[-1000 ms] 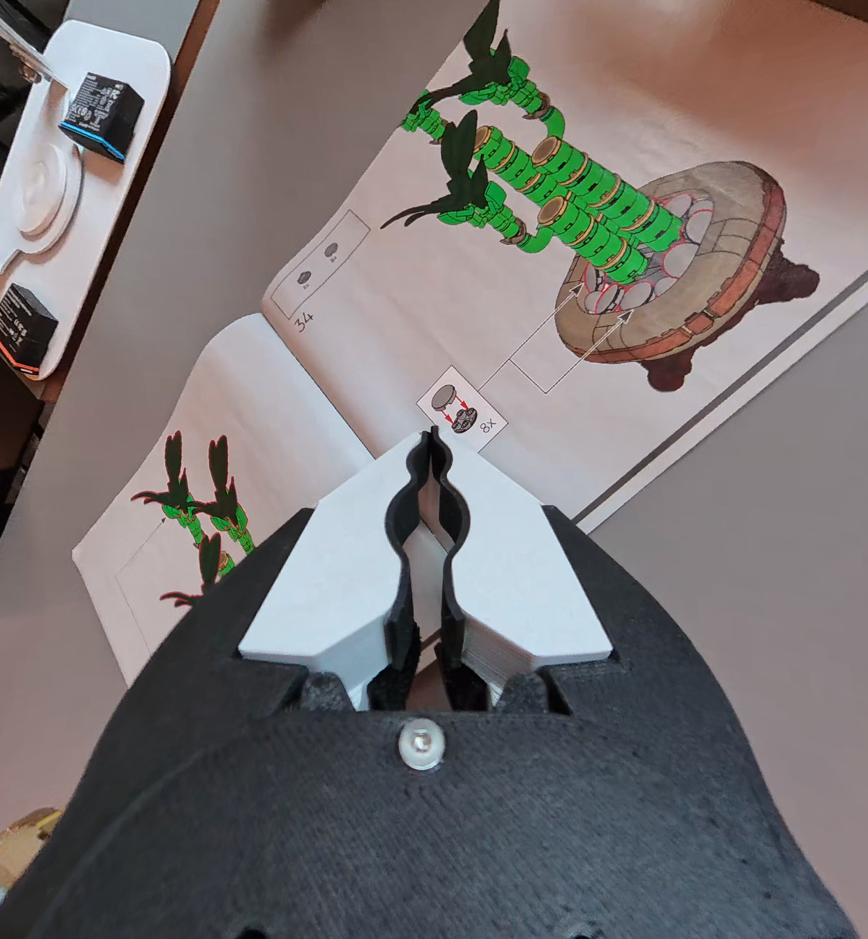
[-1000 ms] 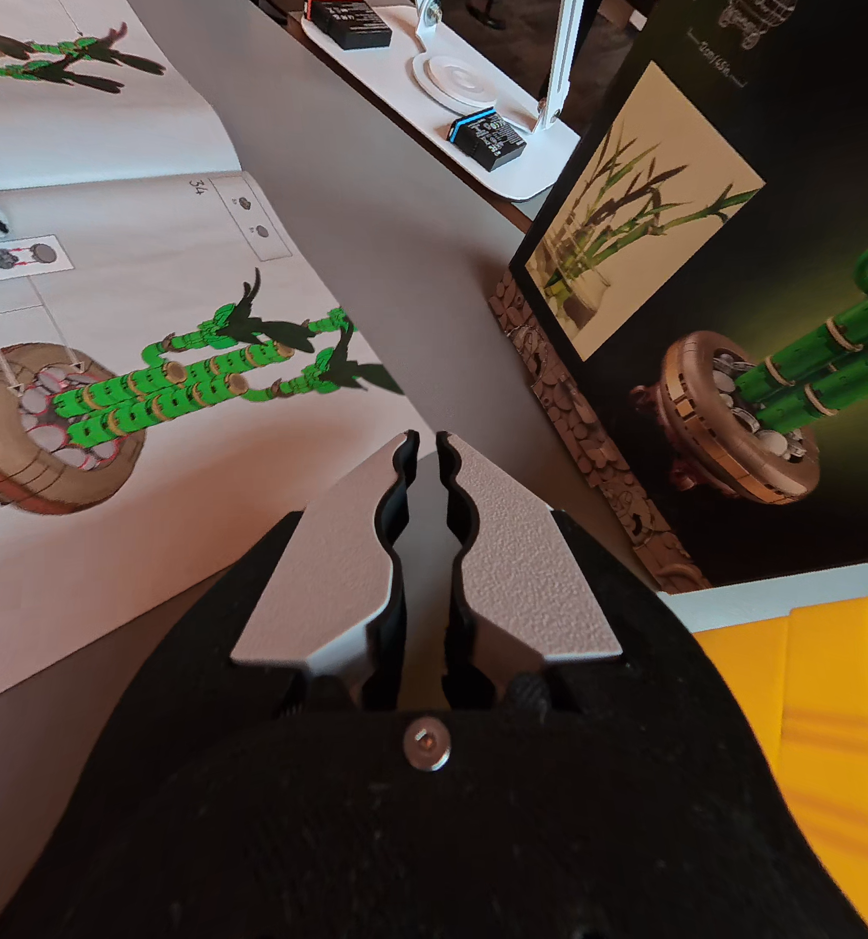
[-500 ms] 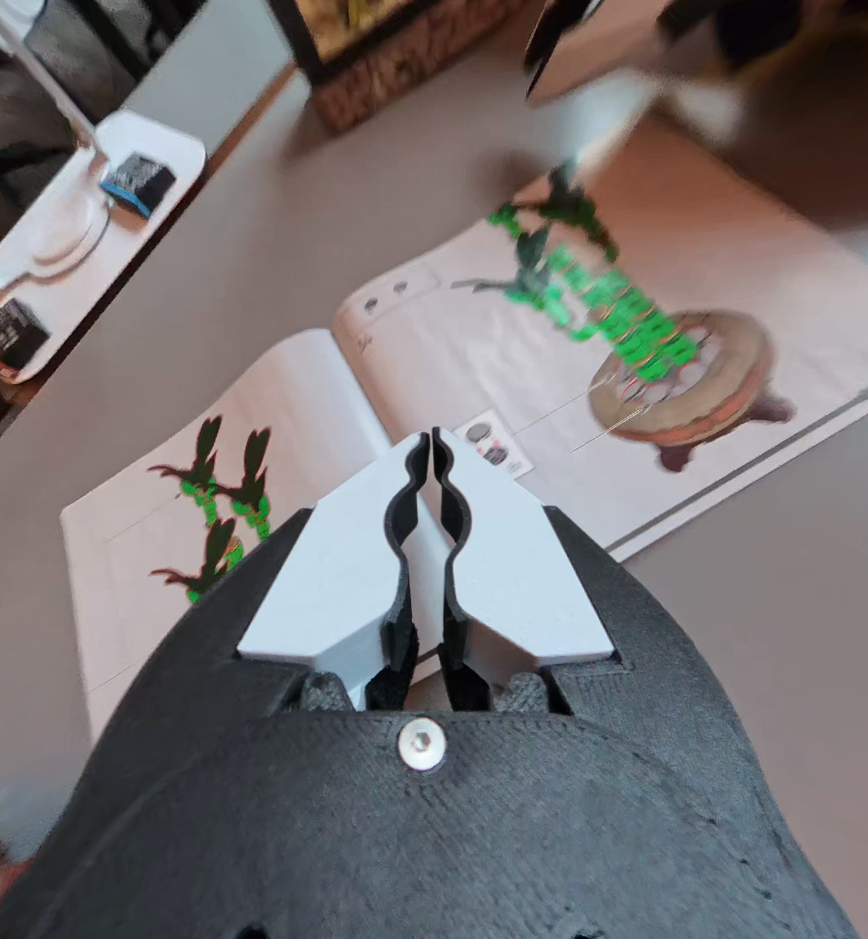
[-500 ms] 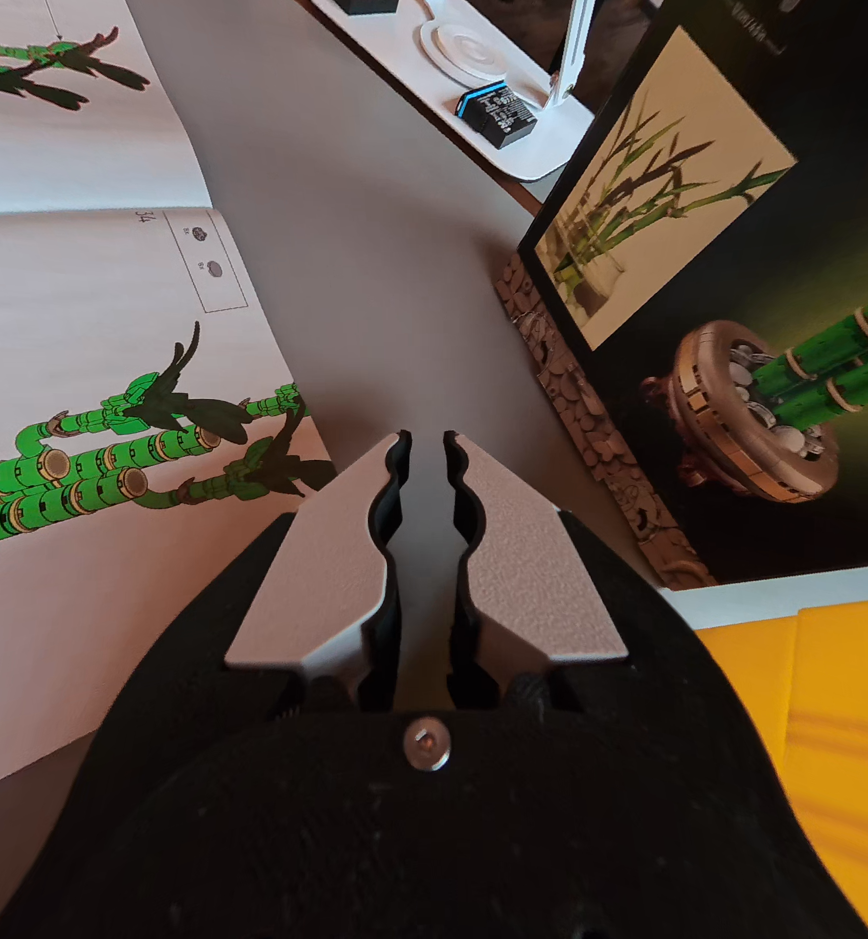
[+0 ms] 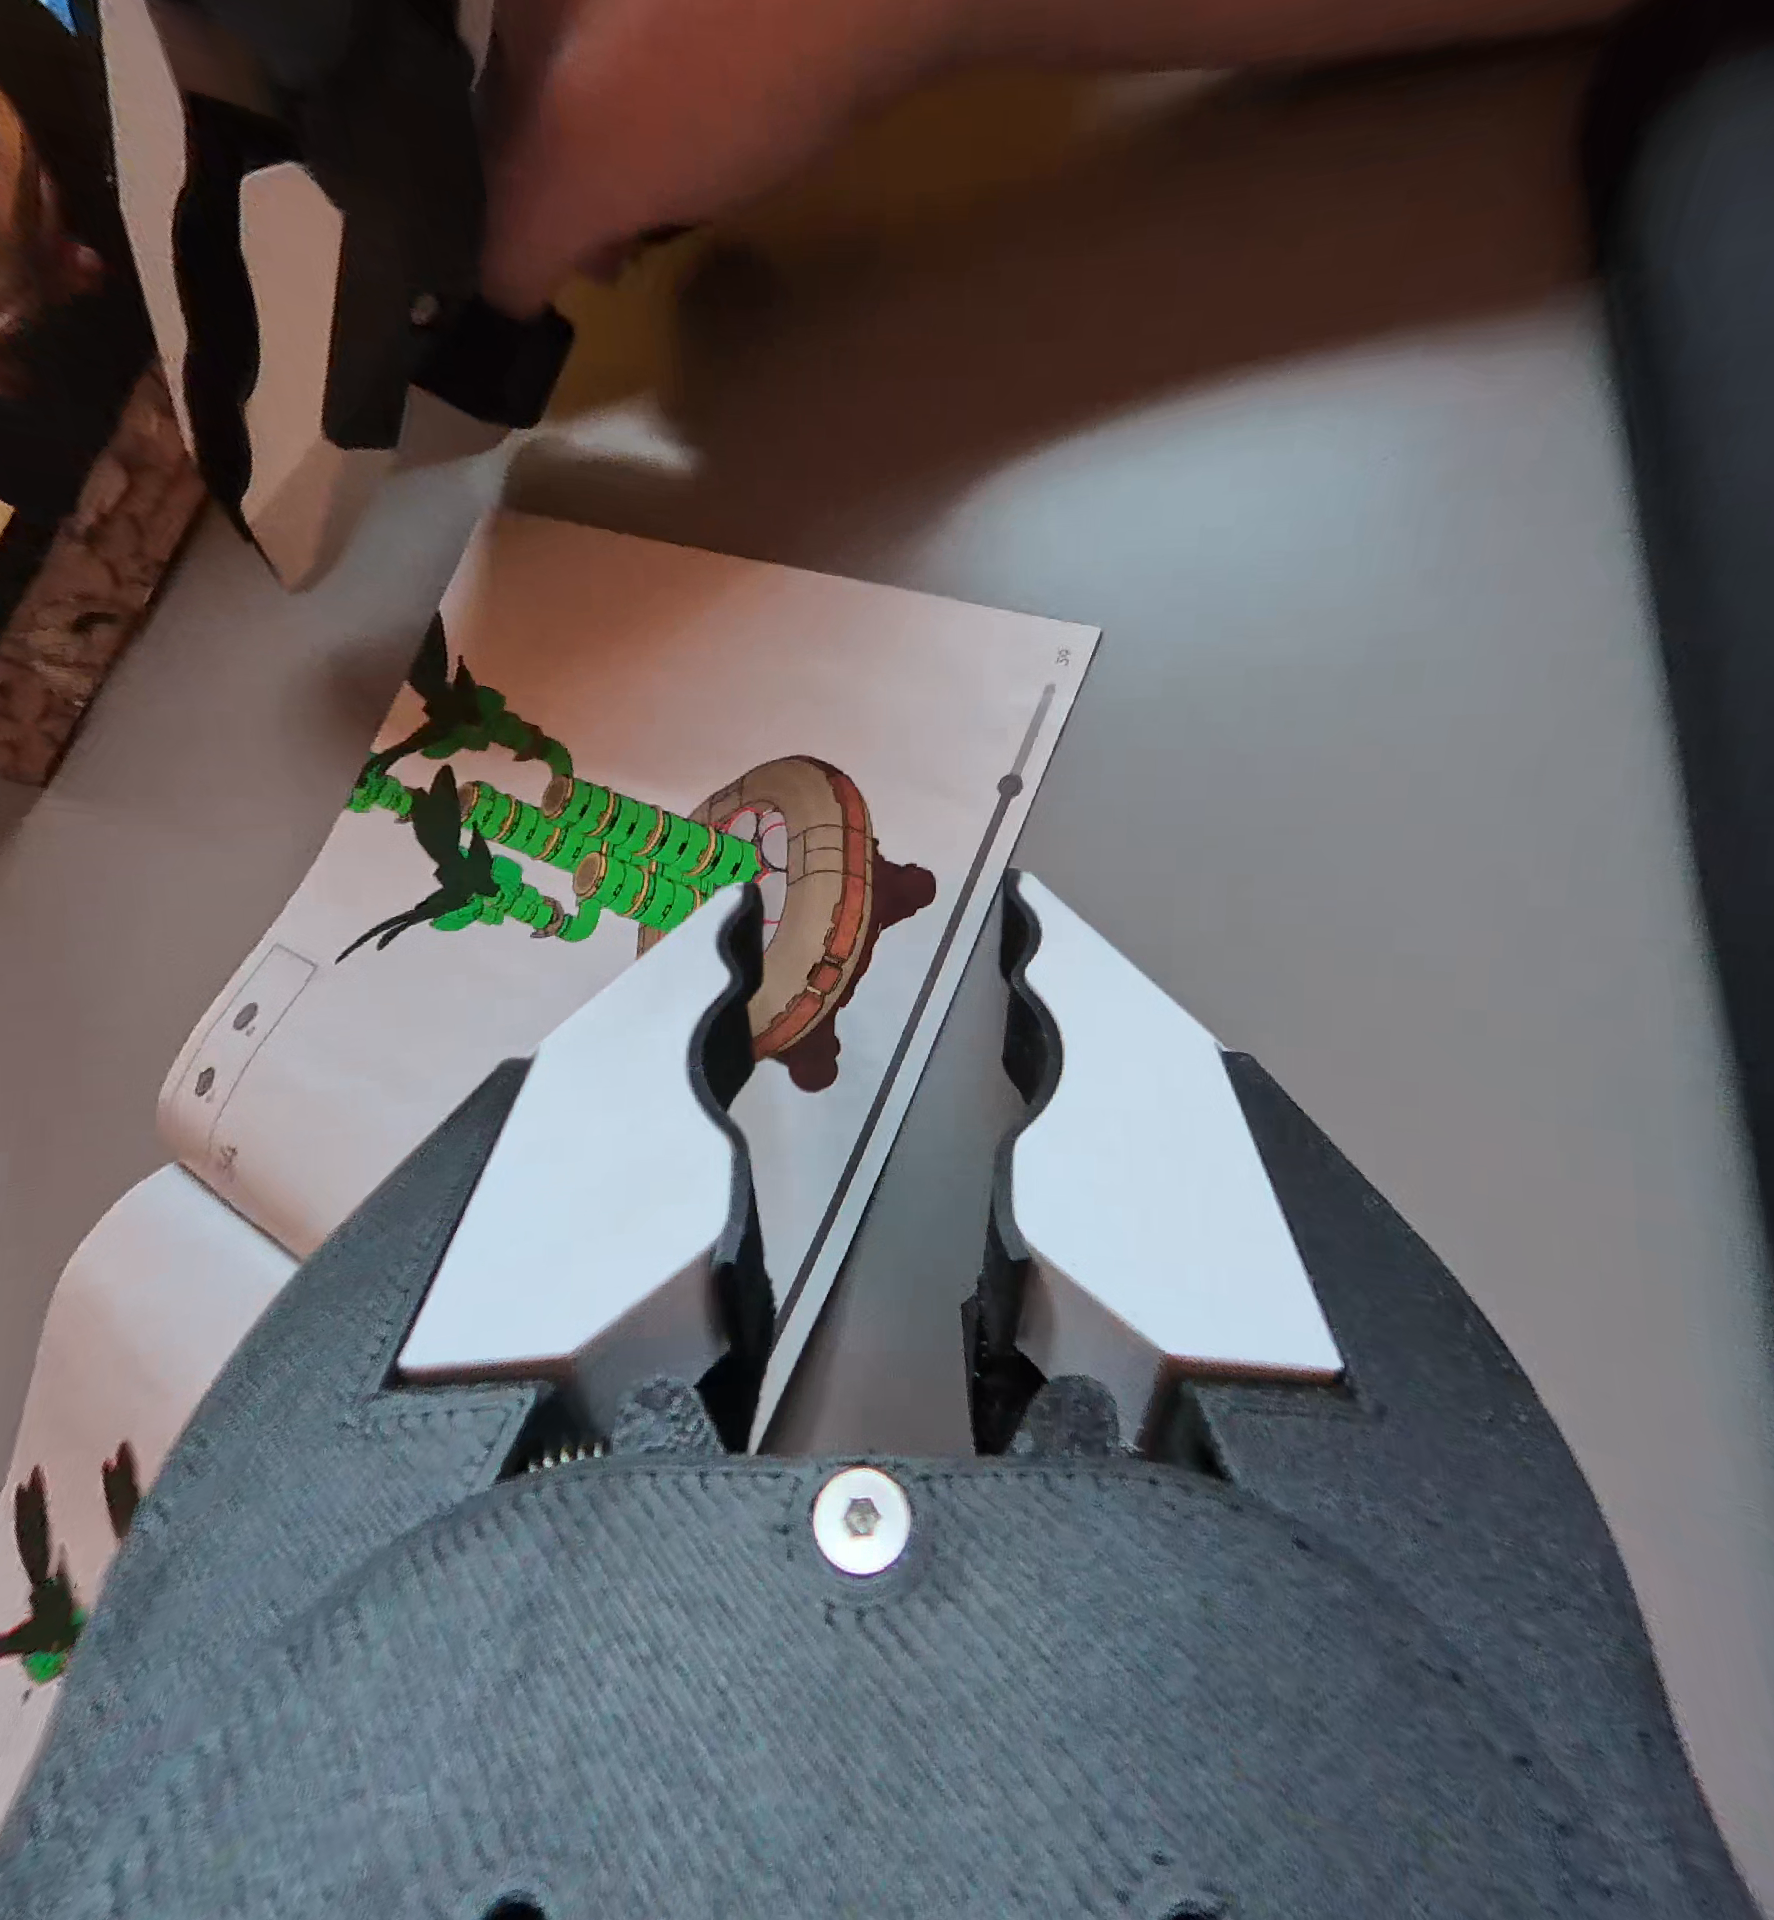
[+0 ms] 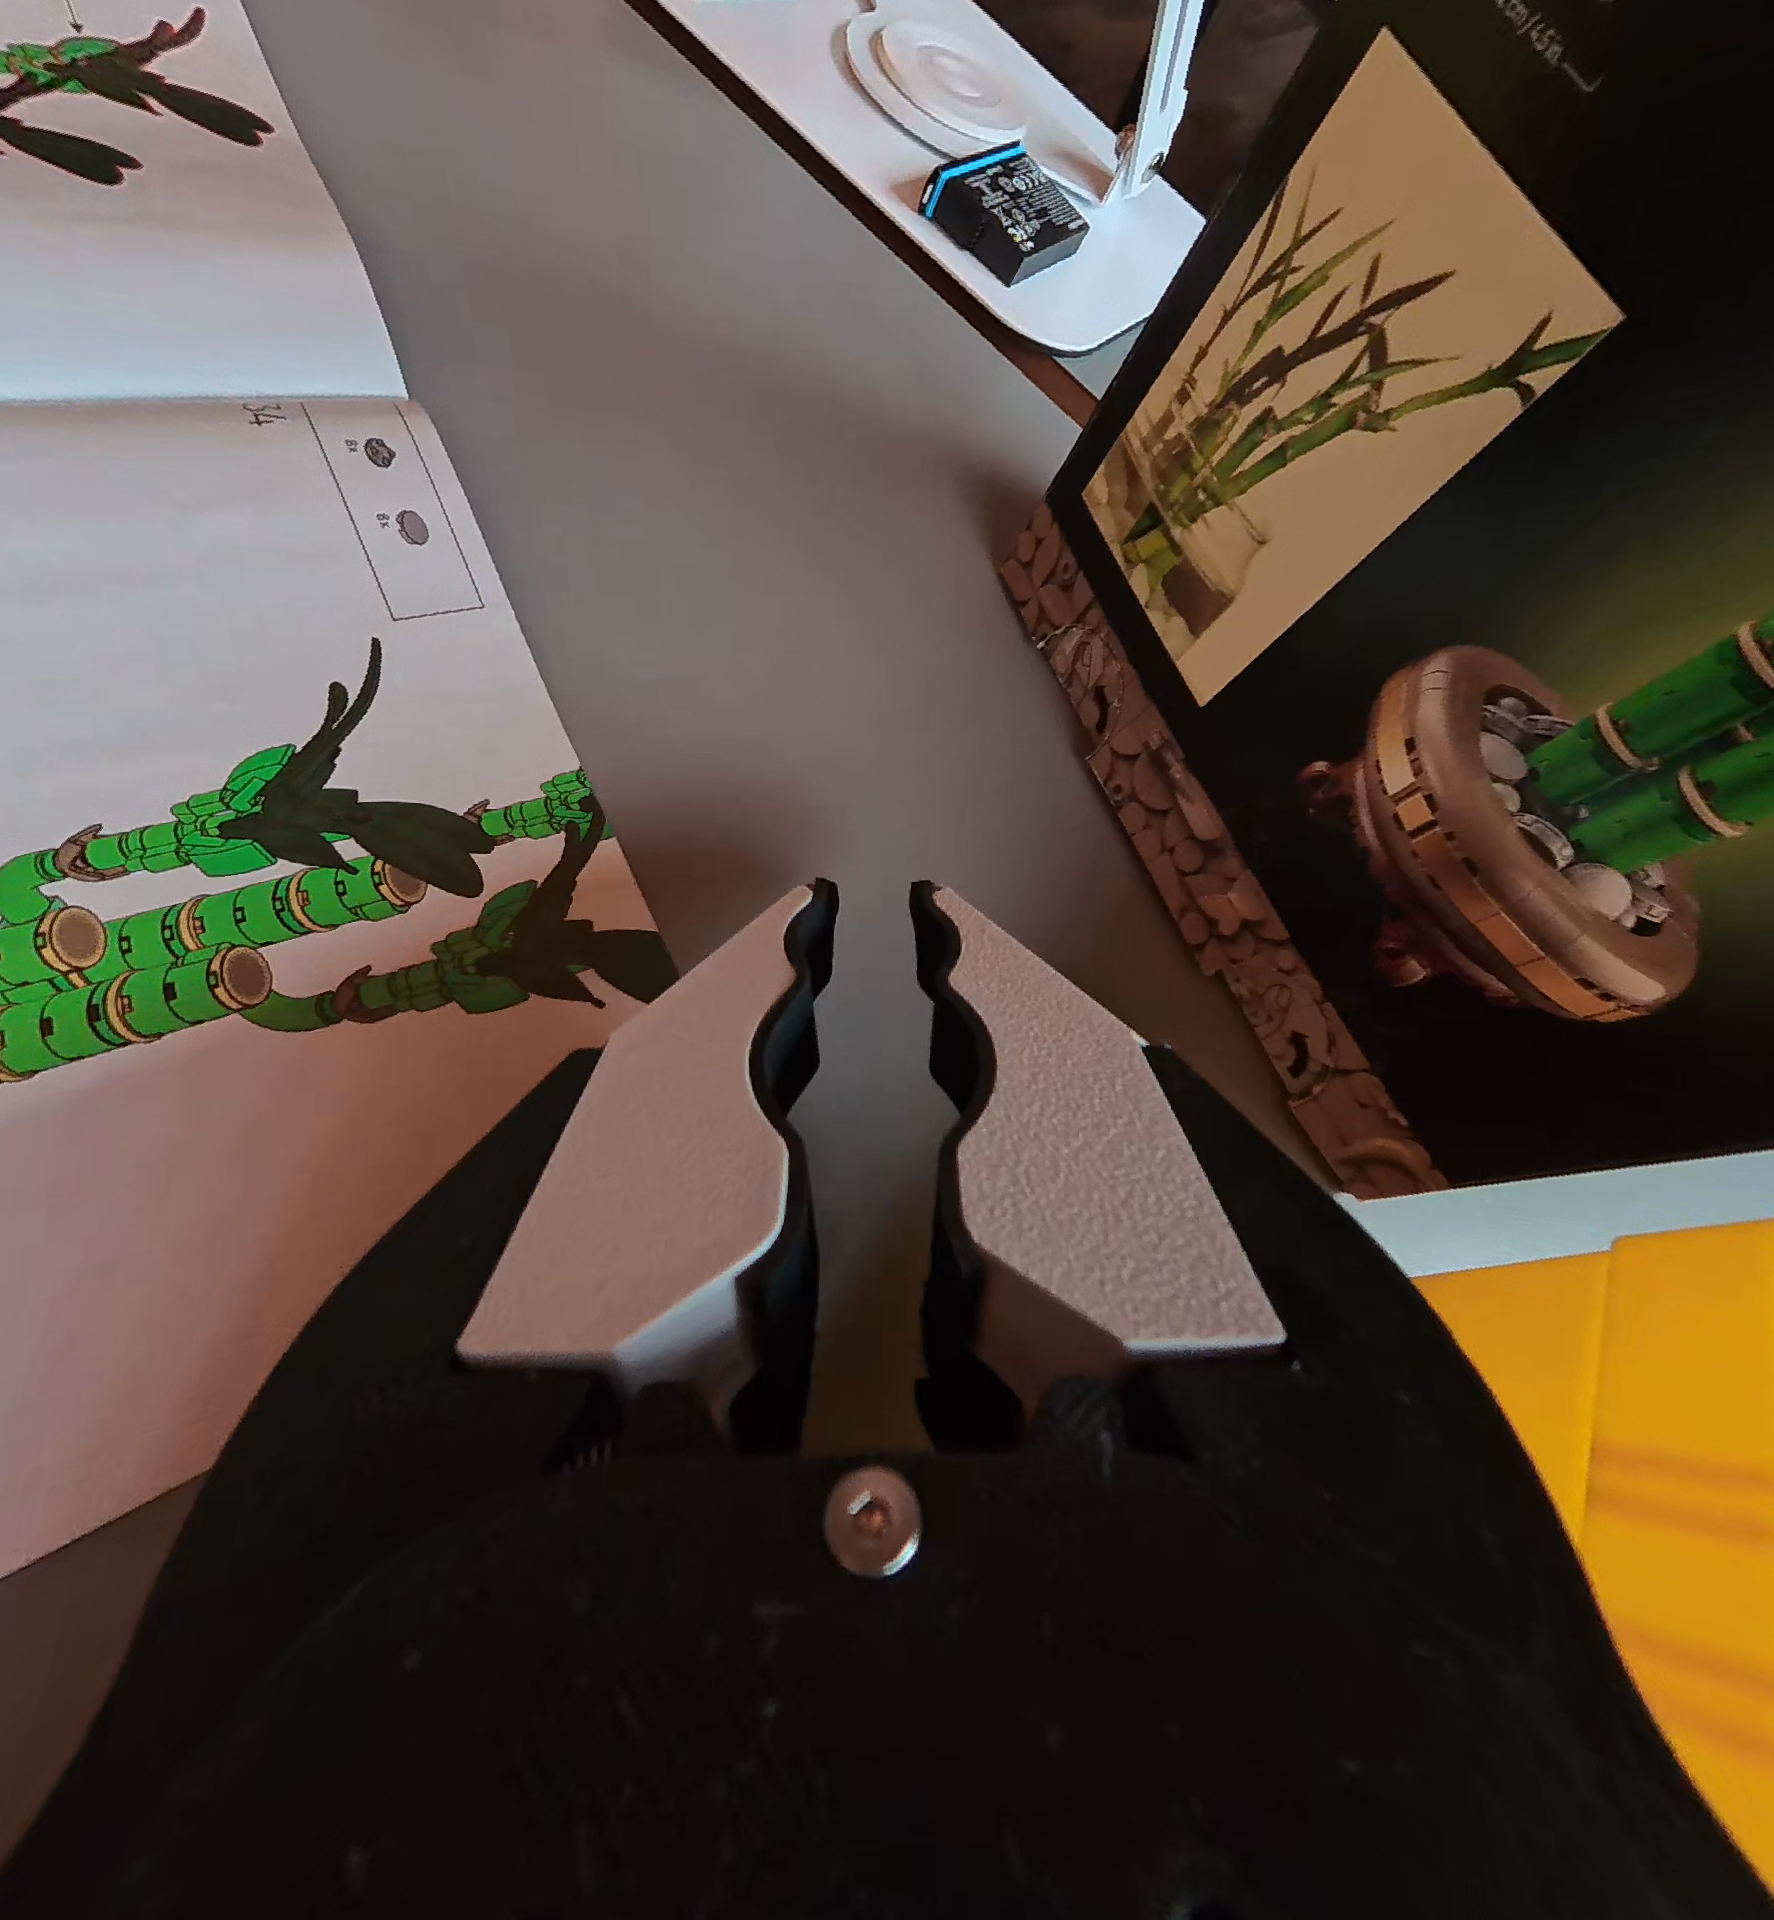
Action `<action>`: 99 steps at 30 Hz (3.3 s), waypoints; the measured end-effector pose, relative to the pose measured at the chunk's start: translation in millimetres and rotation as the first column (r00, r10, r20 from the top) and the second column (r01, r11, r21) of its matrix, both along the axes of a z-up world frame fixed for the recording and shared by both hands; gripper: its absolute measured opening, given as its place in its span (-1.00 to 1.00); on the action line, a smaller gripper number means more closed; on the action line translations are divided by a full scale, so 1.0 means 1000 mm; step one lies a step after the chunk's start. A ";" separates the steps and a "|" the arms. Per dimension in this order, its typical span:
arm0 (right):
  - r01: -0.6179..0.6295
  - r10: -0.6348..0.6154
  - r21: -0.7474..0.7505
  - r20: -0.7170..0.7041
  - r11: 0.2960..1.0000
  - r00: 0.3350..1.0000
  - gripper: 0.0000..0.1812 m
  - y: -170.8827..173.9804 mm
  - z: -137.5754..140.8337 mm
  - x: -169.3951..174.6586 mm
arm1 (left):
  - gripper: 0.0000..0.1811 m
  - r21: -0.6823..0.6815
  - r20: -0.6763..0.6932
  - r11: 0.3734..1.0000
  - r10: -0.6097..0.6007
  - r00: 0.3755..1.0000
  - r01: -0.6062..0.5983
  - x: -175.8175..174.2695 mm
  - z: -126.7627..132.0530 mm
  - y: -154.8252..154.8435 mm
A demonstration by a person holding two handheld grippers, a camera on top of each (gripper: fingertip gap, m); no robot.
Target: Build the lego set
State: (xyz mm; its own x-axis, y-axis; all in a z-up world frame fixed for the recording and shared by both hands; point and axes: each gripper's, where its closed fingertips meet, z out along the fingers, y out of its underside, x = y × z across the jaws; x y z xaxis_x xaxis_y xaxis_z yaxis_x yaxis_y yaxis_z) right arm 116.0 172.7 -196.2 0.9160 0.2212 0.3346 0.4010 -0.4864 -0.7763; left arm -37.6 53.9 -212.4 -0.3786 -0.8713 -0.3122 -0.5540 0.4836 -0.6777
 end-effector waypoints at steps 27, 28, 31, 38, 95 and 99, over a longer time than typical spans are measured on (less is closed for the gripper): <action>-0.011 0.012 -0.007 0.018 1.000 1.000 -0.82 0.000 -0.001 -0.002 | -0.64 -0.274 -0.037 0.961 0.021 0.999 -0.030 -0.001 -0.006 0.003; -0.013 0.013 -0.007 0.019 1.000 1.000 -0.82 0.000 -0.001 -0.003 | -0.64 -0.275 -0.037 0.961 0.020 0.999 -0.030 -0.001 -0.006 0.003; -0.026 0.026 -0.006 0.023 1.000 0.999 -0.81 0.000 -0.001 -0.005 | -0.67 -0.280 -0.038 0.960 0.024 0.999 -0.034 -0.001 -0.006 0.003; -0.036 0.036 -0.012 0.046 0.999 0.998 -0.80 0.000 -0.002 -0.007 | -0.72 -0.286 -0.040 0.957 0.037 0.999 -0.047 0.000 -0.006 0.005; -0.026 0.027 -0.006 0.060 1.000 0.998 -0.79 0.000 0.000 -0.004 | -0.46 -0.338 -0.090 0.930 0.123 0.988 -0.147 0.037 -0.004 -0.032; -0.022 0.022 0.000 0.064 1.000 0.998 -0.78 0.000 0.002 -0.003 | -0.17 -0.393 -0.113 0.885 0.223 0.968 -0.249 0.040 -0.002 -0.022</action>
